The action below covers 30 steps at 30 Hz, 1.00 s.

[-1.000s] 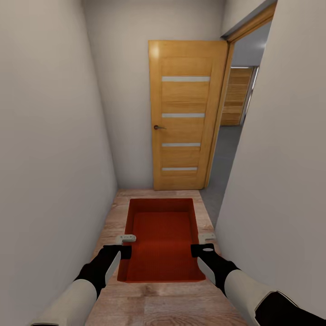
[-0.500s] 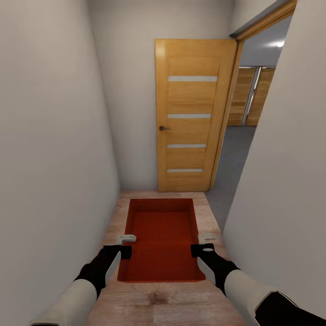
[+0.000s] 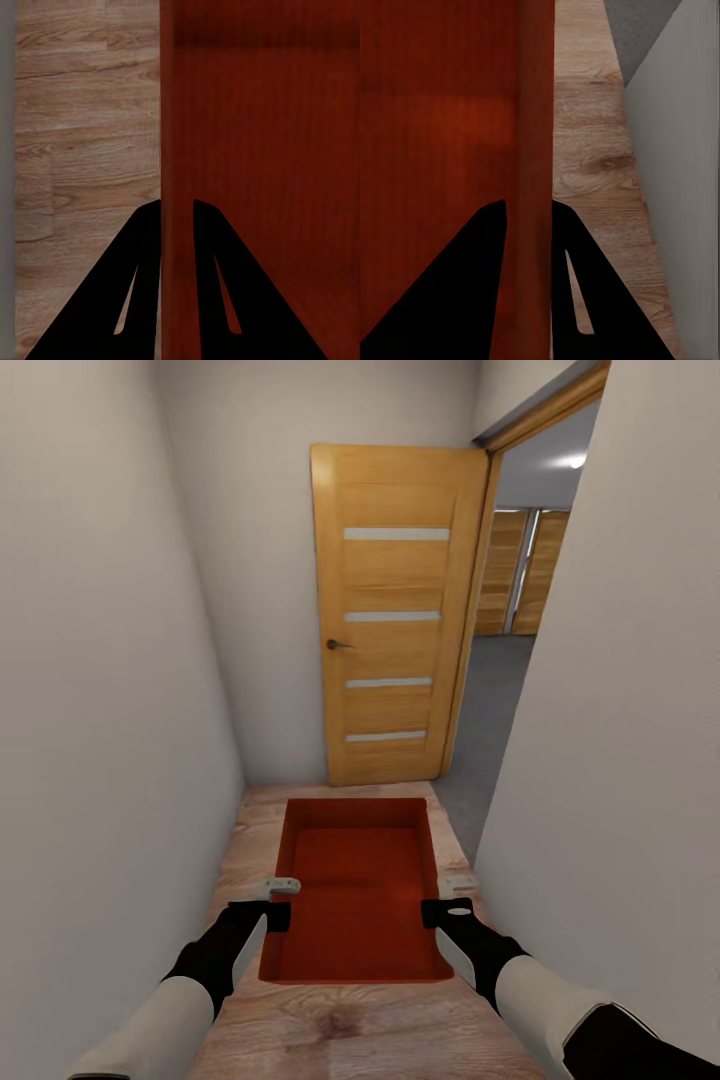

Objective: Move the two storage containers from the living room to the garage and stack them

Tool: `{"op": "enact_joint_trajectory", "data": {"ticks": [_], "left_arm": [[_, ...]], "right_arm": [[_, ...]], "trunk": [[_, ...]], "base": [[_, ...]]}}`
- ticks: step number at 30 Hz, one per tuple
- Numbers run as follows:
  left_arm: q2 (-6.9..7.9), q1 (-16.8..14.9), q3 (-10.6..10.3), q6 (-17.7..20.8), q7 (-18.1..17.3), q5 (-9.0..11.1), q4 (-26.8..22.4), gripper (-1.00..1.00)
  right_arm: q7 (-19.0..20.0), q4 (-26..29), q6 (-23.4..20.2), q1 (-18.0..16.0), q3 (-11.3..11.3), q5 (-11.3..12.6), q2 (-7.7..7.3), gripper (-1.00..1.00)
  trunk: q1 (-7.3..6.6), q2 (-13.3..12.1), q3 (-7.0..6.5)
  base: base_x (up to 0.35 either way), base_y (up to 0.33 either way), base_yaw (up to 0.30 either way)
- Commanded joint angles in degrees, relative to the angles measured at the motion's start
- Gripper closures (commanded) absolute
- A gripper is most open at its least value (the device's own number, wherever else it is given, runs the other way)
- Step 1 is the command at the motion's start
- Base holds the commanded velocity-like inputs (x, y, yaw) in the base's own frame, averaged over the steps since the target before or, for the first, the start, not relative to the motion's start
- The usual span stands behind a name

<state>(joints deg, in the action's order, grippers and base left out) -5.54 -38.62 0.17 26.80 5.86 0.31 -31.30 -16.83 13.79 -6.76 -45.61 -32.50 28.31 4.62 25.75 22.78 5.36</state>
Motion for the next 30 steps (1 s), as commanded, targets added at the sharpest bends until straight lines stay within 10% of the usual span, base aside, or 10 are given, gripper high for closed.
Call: {"op": "enact_joint_trajectory", "data": {"ticks": [1, 30], "left_arm": [[-0.08, -0.06, 0.53, -4.22, 0.54, -2.25, -0.25, 1.0], [-0.08, -0.06, 0.82, -4.3, 0.64, -2.18, 0.36, 1.0]], "right_arm": [[-0.39, -0.04, -0.36, -0.01, -0.72, 1.22, 0.04, 1.0], [-0.39, -0.06, -0.36, -0.01, -0.72, 1.22, -0.04, 1.0]], "trunk": [[0.03, 0.14, 0.13], [0.03, 0.14, 0.13]], "base": [[0.0, 0.0, -0.104], [0.233, 0.111, -0.006]]}}
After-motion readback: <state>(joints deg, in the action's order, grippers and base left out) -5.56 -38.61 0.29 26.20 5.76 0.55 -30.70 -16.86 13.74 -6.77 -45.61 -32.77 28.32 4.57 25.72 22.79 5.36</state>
